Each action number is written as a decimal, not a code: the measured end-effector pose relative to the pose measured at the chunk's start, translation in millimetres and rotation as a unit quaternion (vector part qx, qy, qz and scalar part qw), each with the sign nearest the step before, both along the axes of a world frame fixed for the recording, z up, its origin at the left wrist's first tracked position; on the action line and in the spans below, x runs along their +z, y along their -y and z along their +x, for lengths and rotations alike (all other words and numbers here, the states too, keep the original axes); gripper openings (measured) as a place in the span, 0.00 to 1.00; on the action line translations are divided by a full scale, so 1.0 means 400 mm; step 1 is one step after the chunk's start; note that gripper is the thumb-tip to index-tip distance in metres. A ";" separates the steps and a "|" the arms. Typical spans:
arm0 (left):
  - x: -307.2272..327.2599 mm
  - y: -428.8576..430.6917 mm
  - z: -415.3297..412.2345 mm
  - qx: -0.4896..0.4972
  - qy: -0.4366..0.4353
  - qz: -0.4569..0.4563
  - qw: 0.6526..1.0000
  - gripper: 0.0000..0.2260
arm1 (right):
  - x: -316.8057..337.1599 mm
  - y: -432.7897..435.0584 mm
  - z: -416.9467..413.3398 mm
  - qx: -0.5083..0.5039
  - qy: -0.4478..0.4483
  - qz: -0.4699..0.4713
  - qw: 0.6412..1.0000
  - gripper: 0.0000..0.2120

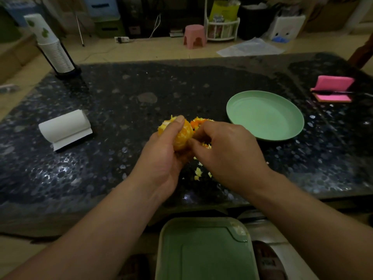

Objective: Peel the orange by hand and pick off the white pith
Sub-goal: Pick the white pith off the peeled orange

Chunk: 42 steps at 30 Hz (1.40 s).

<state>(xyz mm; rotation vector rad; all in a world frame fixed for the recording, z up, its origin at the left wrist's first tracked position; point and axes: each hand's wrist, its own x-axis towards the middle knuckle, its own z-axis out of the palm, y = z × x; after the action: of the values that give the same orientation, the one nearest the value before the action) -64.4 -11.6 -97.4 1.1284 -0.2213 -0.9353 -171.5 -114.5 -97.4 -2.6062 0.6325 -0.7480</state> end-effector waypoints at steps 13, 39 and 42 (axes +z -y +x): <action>0.007 -0.003 -0.011 0.019 -0.010 0.016 1.000 0.15 | 0.004 -0.004 0.006 -0.023 0.037 0.007 0.999 0.06; 0.014 -0.009 -0.031 0.013 0.036 0.031 0.999 0.16 | 0.008 -0.005 -0.005 -0.011 0.022 -0.011 1.000 0.07; 0.021 -0.019 -0.022 -0.011 0.029 0.028 0.999 0.15 | 0.013 -0.002 -0.007 -0.008 0.042 0.008 0.999 0.07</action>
<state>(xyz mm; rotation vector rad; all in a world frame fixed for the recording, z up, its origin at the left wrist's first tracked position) -73.1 -4.1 -89.0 1.2076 -0.2565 -0.9336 -174.3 -113.7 -92.2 -2.5429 0.6326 -0.8481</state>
